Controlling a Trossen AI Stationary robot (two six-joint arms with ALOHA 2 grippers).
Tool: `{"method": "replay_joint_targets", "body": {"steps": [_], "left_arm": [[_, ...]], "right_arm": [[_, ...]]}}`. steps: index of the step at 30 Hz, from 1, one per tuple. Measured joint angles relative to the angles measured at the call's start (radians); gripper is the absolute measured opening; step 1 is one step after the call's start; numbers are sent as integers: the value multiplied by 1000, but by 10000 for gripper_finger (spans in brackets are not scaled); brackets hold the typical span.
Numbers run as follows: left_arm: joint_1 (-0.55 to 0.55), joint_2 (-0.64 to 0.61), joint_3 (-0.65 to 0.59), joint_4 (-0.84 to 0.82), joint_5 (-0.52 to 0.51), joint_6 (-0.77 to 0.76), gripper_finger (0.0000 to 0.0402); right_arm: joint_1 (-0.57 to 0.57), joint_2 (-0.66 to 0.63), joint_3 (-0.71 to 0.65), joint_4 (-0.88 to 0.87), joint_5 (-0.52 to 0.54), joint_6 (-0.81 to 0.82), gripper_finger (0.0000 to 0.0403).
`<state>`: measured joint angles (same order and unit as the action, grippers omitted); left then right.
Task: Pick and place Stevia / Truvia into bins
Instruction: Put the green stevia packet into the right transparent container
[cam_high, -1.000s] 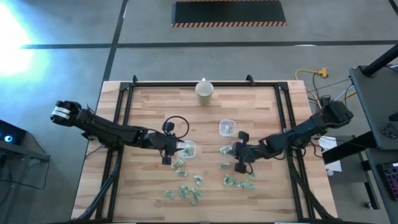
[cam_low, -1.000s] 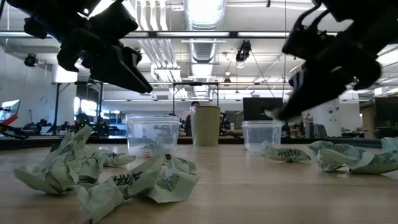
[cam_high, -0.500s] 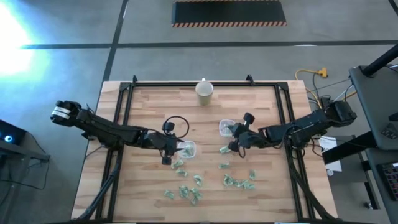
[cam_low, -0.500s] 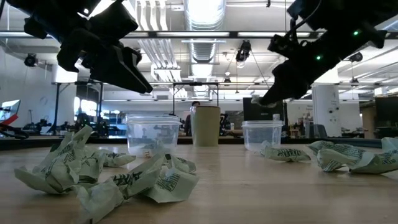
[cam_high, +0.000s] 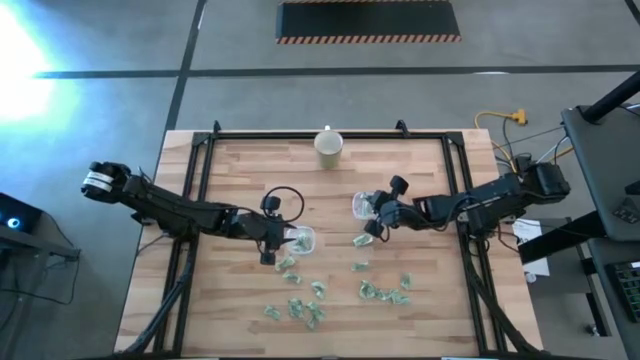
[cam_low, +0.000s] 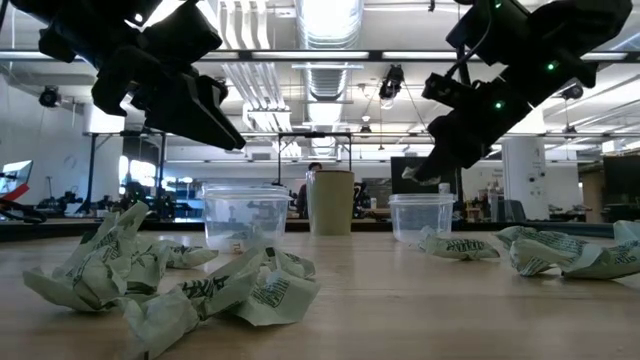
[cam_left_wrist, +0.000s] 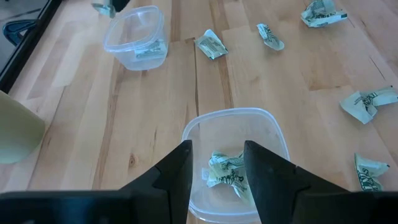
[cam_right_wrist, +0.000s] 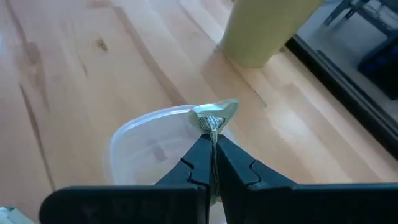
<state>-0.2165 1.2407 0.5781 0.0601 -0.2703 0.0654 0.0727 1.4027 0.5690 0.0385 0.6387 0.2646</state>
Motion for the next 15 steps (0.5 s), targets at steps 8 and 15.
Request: {"method": "replay_joint_targets", "body": {"steps": [8,15], "left_arm": [[0,0,0,0,0,0,128],[0,0,0,0,0,-1,128]], "right_arm": [[1,0,0,2,-48,-14,43],[1,0,0,2,-48,-14,101]]}}
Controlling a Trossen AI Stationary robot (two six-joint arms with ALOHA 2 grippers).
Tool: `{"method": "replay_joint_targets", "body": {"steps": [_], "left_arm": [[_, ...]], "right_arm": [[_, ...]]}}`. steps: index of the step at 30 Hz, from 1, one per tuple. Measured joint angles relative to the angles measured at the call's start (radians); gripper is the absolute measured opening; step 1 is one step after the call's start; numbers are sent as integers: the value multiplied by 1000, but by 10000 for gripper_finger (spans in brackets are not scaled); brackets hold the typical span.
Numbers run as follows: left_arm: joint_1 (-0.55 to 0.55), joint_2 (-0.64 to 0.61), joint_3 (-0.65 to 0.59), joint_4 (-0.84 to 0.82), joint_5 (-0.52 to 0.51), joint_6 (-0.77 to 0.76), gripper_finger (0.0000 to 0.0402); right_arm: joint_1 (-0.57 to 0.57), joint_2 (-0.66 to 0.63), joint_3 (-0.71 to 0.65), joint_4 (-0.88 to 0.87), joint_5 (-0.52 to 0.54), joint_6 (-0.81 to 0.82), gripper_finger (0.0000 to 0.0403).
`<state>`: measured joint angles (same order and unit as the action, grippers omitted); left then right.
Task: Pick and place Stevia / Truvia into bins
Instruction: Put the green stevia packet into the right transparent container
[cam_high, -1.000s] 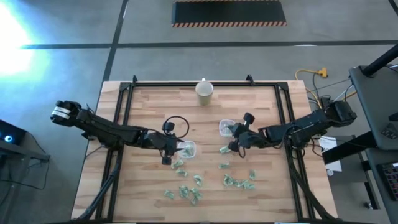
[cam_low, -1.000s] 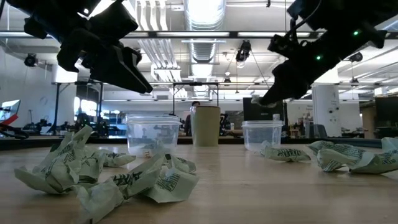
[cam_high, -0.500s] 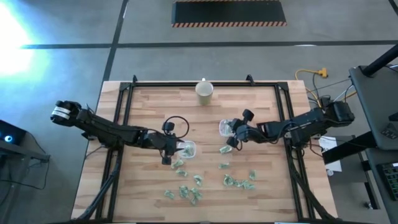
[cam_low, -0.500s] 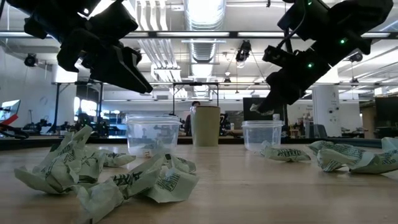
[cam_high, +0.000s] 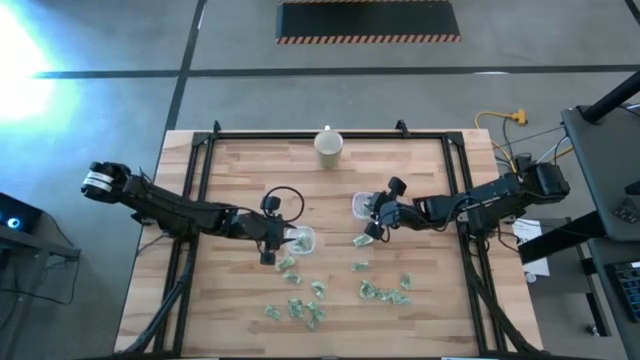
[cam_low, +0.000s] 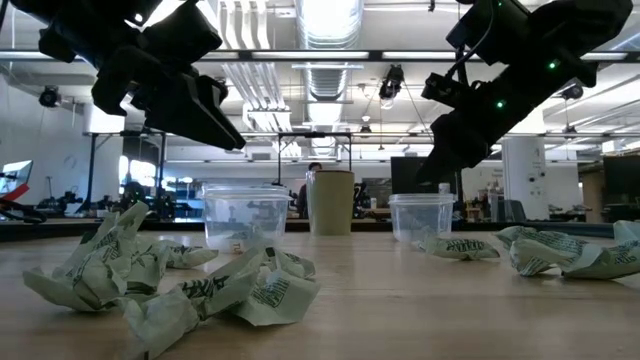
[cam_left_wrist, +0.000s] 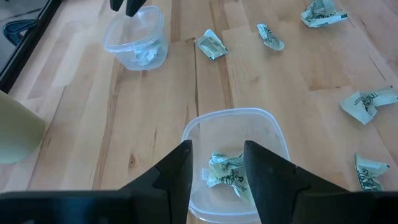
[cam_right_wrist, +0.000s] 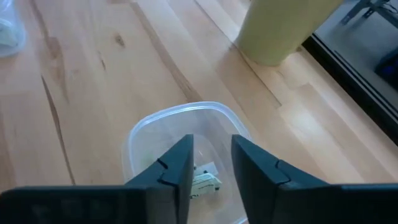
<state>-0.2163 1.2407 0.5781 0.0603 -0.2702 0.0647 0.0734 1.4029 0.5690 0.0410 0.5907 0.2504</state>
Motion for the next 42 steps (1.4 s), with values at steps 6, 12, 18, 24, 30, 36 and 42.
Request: {"method": "replay_joint_targets", "body": {"steps": [6,12,18,24,30,36,42], "left_arm": [[0,0,0,-3,0,0,128],[0,-35,13,-169,3,-80,128],[-14,-87,5,-295,57,-213,128],[-38,-96,3,-339,117,-297,128],[-57,-29,2,-284,192,-349,128],[-89,56,2,-251,213,-391,128],[-102,113,2,-172,216,-425,128]], "right_arm": [[3,-6,0,-1,1,-11,127],[37,-72,0,-33,3,-42,134],[104,-179,0,-79,3,-44,126],[172,-235,-1,-83,3,-26,117],[216,-232,-1,-88,4,13,117],[236,-222,-1,-91,4,19,114],[237,-222,-1,-92,4,19,106]]}}
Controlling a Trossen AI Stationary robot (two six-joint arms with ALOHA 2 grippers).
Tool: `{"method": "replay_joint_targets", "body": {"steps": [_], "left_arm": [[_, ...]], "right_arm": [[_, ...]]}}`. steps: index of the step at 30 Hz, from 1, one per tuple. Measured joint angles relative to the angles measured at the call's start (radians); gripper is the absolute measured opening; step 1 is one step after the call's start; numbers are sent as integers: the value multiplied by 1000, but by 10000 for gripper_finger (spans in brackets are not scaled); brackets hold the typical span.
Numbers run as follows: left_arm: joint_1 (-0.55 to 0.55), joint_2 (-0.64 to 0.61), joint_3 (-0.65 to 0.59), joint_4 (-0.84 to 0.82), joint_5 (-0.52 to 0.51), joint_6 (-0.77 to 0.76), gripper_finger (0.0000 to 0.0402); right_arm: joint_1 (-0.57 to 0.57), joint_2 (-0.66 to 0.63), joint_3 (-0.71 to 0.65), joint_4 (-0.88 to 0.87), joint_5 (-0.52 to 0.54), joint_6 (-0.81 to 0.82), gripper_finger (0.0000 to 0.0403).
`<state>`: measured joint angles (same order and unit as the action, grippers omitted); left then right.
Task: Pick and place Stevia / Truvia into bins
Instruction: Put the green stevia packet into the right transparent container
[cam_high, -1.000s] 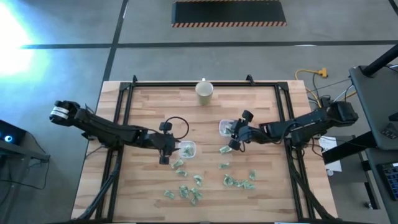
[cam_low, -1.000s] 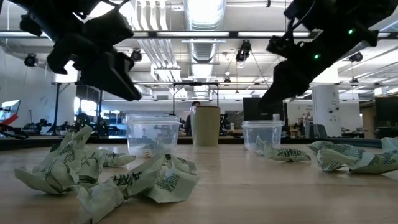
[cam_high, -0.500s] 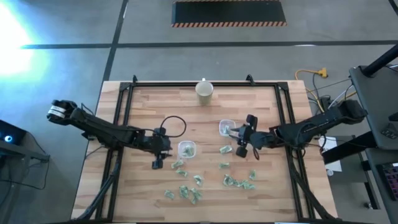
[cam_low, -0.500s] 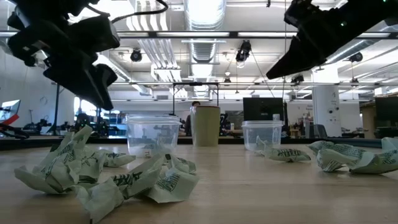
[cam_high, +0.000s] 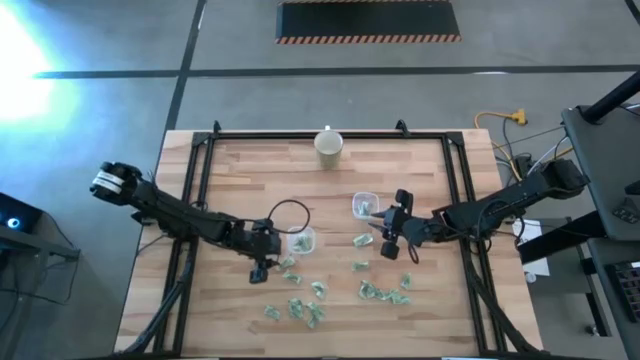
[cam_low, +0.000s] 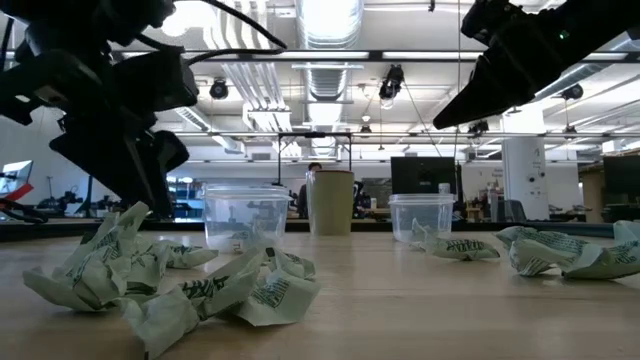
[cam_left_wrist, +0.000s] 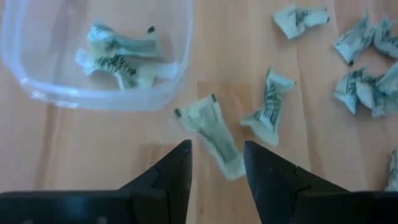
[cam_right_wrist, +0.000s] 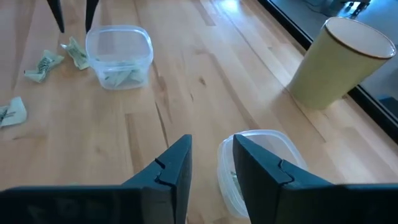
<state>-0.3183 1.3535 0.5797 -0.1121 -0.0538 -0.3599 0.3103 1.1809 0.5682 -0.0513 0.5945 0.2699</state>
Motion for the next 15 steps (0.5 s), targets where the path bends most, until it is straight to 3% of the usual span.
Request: {"method": "replay_joint_targets", "body": {"steps": [15], "left_arm": [[-5,115,-1,27,26,-2,126]], "right_arm": [[2,0,0,2,0,11,100]]}}
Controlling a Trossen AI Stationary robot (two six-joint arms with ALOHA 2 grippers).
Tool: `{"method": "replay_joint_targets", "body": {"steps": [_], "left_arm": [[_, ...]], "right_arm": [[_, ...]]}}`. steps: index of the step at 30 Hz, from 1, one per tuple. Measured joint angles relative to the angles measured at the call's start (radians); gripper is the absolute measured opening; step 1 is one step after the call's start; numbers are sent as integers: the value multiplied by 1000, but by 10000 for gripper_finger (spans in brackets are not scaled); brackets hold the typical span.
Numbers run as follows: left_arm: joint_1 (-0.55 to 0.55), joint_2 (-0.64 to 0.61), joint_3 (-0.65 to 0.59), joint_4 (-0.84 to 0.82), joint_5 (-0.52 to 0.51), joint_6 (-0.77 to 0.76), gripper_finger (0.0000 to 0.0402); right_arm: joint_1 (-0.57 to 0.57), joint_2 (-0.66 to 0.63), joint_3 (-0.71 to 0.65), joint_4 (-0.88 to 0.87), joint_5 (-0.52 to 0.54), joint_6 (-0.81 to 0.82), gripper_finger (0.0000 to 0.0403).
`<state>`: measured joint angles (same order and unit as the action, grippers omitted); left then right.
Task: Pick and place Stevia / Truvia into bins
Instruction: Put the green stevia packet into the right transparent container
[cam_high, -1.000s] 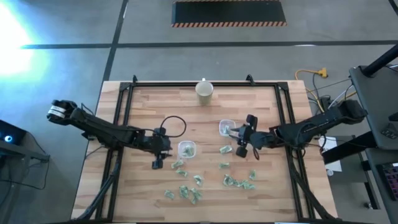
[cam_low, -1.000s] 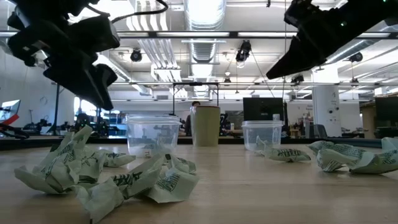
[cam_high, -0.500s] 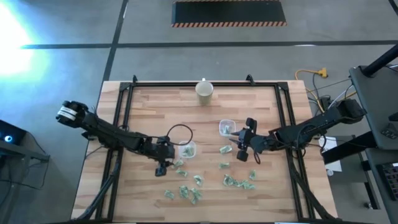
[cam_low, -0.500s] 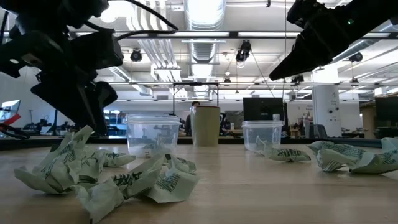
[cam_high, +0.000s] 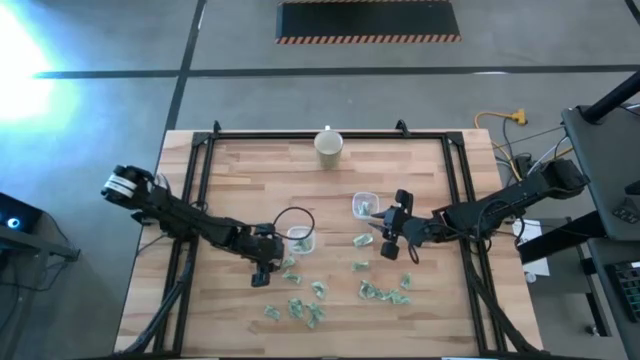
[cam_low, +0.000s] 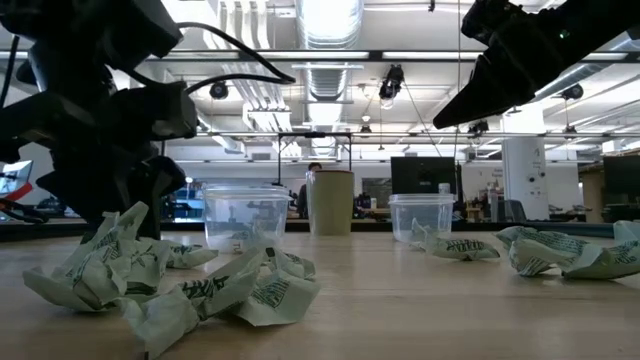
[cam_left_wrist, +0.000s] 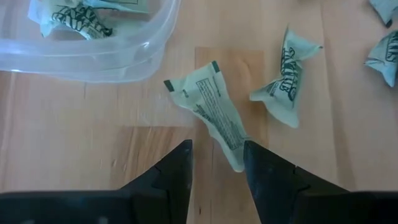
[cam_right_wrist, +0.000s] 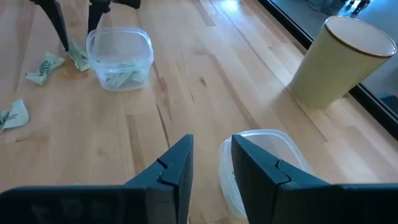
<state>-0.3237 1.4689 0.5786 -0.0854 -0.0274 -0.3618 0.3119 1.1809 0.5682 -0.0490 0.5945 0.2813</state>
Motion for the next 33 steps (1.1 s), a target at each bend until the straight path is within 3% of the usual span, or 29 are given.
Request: {"method": "replay_joint_targets", "body": {"steps": [5,14,24,33], "left_arm": [[1,-1,0,-2,0,1,101],[0,-11,0,-21,3,8,6],[0,-110,6,-225,-10,-7,1],[0,-324,8,-306,-198,4,0]], "right_arm": [[0,0,0,0,0,0,97],[0,0,0,0,0,-1,84],[0,0,0,0,0,-1,85],[0,0,0,0,0,-1,86]]}}
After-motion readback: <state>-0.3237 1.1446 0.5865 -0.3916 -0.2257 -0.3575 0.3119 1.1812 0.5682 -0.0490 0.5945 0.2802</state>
